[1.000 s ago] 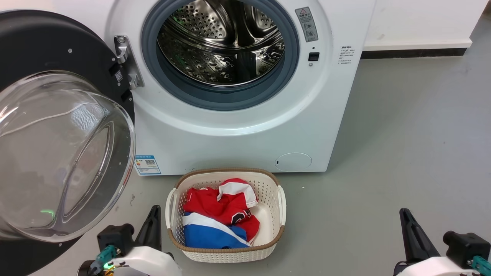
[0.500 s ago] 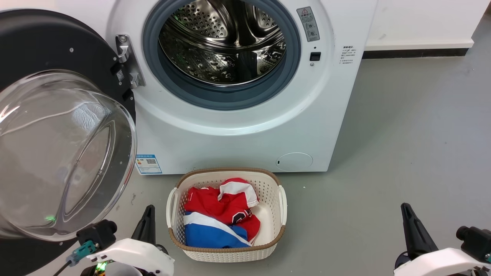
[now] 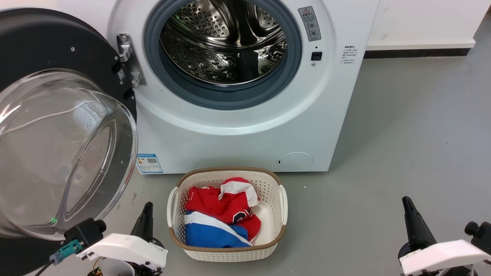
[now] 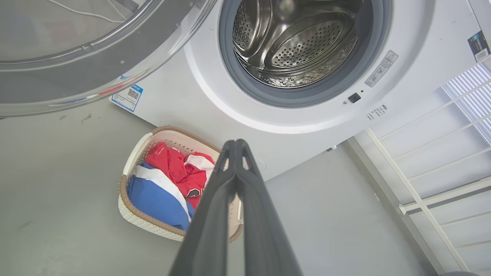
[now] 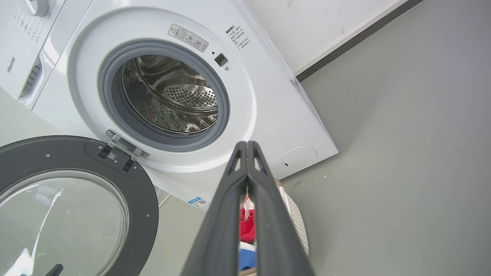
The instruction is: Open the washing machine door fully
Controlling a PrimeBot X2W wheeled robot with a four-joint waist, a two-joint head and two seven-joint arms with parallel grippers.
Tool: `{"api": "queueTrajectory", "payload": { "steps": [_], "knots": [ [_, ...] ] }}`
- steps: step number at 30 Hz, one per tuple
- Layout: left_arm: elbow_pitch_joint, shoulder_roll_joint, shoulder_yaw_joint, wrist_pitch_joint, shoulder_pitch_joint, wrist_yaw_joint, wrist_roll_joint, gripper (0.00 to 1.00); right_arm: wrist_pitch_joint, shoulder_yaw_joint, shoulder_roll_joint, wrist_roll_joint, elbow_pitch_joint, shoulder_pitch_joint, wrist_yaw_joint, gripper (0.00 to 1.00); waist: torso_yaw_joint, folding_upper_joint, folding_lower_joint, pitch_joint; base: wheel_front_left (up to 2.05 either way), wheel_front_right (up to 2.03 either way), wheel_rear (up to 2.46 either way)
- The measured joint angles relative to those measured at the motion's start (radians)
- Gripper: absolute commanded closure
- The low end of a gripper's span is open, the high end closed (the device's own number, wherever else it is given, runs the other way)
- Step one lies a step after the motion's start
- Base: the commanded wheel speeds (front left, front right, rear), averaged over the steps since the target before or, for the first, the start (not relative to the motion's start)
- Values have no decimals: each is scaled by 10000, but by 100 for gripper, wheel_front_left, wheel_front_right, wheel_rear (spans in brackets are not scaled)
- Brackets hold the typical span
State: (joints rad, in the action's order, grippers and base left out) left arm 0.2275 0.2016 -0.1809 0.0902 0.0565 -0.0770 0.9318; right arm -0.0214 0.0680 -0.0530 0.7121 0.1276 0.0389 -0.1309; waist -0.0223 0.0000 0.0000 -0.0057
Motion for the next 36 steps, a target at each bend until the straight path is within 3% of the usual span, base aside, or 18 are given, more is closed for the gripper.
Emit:
{"api": "queueTrajectory", "payload": {
  "steps": [36],
  "knots": [
    [67,-698,1373,-940,208,999,3327,100,593,169,-15,4366,558,-659,2,100,87,1,1,35,0,0,0]
  ]
}}
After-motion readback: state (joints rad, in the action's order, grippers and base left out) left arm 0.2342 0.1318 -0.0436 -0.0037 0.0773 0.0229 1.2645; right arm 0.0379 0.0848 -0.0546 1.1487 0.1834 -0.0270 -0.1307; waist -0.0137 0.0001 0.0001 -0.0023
